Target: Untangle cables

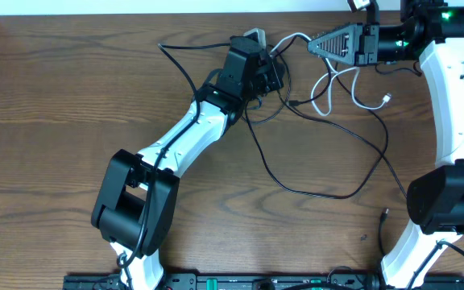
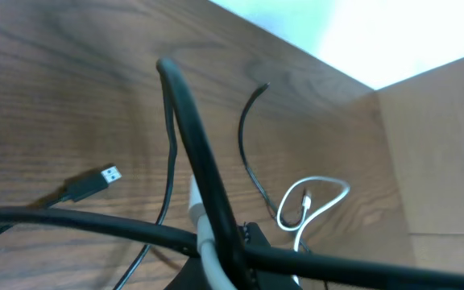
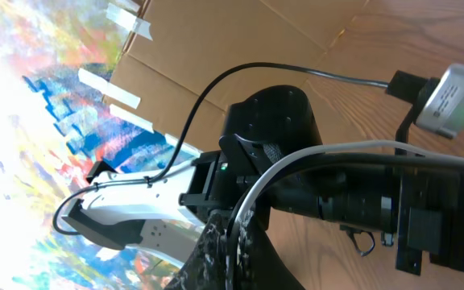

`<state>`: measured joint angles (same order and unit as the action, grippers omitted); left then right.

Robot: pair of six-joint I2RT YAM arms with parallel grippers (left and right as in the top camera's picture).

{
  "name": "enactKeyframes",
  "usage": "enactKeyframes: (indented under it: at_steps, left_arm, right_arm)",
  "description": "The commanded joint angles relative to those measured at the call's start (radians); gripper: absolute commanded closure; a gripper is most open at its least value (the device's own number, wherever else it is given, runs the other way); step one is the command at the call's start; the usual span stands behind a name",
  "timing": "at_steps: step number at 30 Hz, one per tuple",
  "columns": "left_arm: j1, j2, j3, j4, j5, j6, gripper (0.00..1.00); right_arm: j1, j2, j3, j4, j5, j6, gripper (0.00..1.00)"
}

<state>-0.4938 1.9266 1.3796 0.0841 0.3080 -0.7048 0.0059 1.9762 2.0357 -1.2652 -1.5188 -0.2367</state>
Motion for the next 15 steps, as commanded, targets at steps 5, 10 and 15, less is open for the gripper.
enactKeyframes:
  at_steps: [5,10,15]
  left_arm:
    - [0.006,-0.008,0.001,-0.136,-0.006,0.118,0.92]
    - [0.006,-0.046,0.001,-0.249,0.009,0.220,0.93]
    - [0.006,-0.110,0.001,-0.347,0.104,0.393,0.93]
  right_arm:
    - [0.007,-0.033,0.026,0.045,-0.043,0.005,0.97]
    - [0.007,-0.033,0.026,0.063,-0.043,0.005,0.94]
    - [-0.009,-0.033,0.026,0.085,-0.043,0.005,0.99]
